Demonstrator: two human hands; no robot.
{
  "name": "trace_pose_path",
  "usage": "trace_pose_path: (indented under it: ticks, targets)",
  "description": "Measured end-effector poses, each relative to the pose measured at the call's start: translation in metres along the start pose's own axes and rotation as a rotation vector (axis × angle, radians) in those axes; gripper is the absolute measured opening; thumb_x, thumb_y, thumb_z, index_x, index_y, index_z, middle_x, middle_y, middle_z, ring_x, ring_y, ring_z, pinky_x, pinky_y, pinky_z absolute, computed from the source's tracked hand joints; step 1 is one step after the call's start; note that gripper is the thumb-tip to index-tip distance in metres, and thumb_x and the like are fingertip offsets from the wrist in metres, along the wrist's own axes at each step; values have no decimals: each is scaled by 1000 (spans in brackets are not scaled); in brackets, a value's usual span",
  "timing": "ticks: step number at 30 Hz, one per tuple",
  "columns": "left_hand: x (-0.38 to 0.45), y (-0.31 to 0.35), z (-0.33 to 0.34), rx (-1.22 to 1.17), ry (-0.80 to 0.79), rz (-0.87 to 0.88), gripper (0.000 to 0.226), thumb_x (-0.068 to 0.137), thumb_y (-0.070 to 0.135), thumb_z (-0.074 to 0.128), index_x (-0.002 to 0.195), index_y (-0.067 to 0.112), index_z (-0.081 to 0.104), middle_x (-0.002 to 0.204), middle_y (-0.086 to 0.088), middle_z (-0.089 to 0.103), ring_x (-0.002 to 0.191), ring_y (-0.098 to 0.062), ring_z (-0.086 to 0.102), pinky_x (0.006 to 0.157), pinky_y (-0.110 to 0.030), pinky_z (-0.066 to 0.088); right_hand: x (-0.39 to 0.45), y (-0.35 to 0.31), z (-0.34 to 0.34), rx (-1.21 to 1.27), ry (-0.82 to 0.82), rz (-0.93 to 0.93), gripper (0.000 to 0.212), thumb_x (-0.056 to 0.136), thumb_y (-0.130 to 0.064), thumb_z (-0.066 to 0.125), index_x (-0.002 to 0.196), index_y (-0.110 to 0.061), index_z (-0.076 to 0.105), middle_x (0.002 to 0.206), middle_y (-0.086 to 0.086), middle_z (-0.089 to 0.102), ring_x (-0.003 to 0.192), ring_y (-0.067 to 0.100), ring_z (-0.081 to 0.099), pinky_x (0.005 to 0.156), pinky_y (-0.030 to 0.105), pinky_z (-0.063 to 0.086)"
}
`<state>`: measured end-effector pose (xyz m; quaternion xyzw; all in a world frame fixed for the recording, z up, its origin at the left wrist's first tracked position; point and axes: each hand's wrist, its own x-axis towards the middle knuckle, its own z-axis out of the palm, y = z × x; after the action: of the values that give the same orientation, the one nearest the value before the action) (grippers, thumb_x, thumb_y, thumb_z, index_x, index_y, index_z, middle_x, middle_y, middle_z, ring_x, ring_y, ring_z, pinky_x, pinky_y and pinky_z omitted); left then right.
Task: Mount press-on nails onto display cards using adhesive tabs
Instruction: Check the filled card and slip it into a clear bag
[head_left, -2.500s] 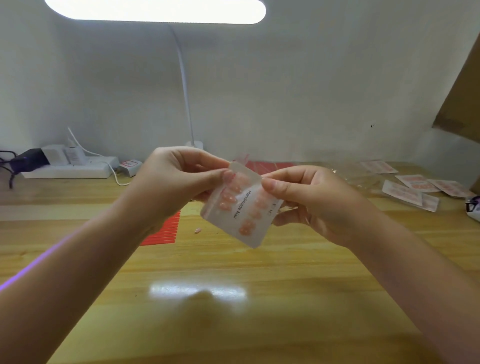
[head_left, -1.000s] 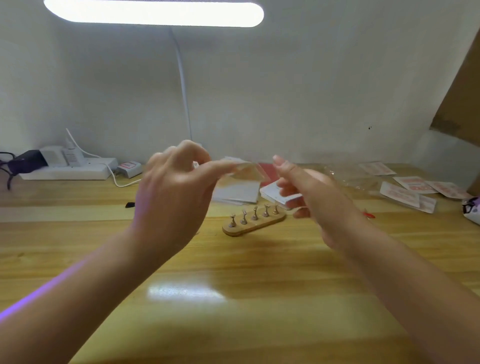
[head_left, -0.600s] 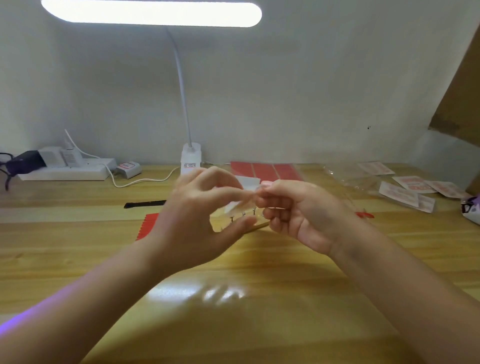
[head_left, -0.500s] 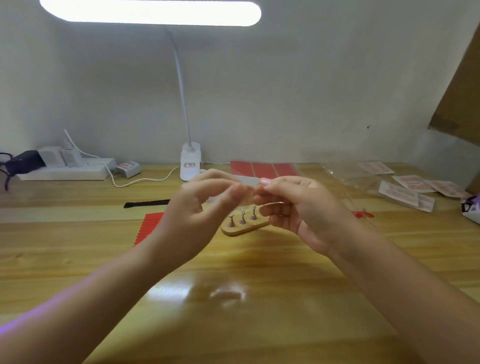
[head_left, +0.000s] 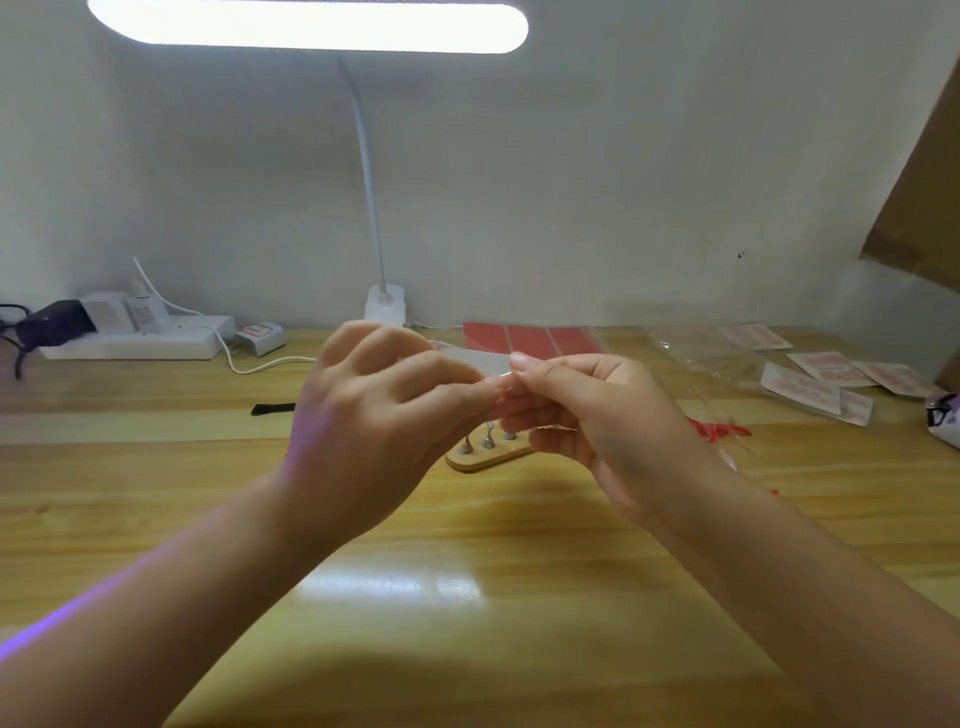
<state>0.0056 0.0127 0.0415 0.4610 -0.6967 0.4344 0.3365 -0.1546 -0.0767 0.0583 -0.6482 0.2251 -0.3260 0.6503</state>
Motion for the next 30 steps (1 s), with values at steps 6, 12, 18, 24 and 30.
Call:
trace_pose_path:
  ticks: [6, 12, 18, 24, 30]
  targets:
    - [3, -1, -5, 94, 1, 113, 10, 90, 21, 71, 89, 16, 79, 87, 2, 73, 67, -23, 64, 69, -36, 46, -2, 2, 3, 62, 14, 59, 25, 91, -21, 62, 70, -13, 74, 66, 4, 71, 57, 11, 65, 47, 18, 47]
    - [8, -5, -8, 18, -24, 98, 16, 92, 26, 68, 87, 15, 79, 84, 2, 72, 69, -23, 64, 70, -36, 48, -3, 1, 4, 48, 14, 44, 24, 90, -21, 64, 68, -13, 71, 67, 4, 71, 56, 11, 65, 47, 18, 47]
    - [7, 2, -2, -50, -59, -137, 18, 91, 27, 67, 81, 14, 73, 82, 3, 69, 75, -21, 63, 73, -39, 47, -2, 5, 6, 82, 48, 12, 18, 91, -18, 65, 75, -10, 68, 71, 7, 72, 64, 16, 70, 49, 20, 49]
    - [9, 6, -2, -79, -200, -251, 22, 93, 33, 57, 80, 17, 65, 79, 9, 64, 72, -16, 57, 75, -32, 40, -2, 6, 7, 119, 92, 13, 19, 92, -13, 63, 76, -4, 68, 66, 8, 70, 63, 19, 70, 51, 21, 52]
    - [12, 4, -4, -174, -247, -326, 28, 88, 45, 53, 78, 19, 62, 74, 19, 48, 67, -4, 45, 70, -26, 38, -2, 8, 8, 159, 91, 19, 20, 93, -13, 62, 76, -4, 67, 65, 8, 69, 59, 17, 69, 49, 22, 52]
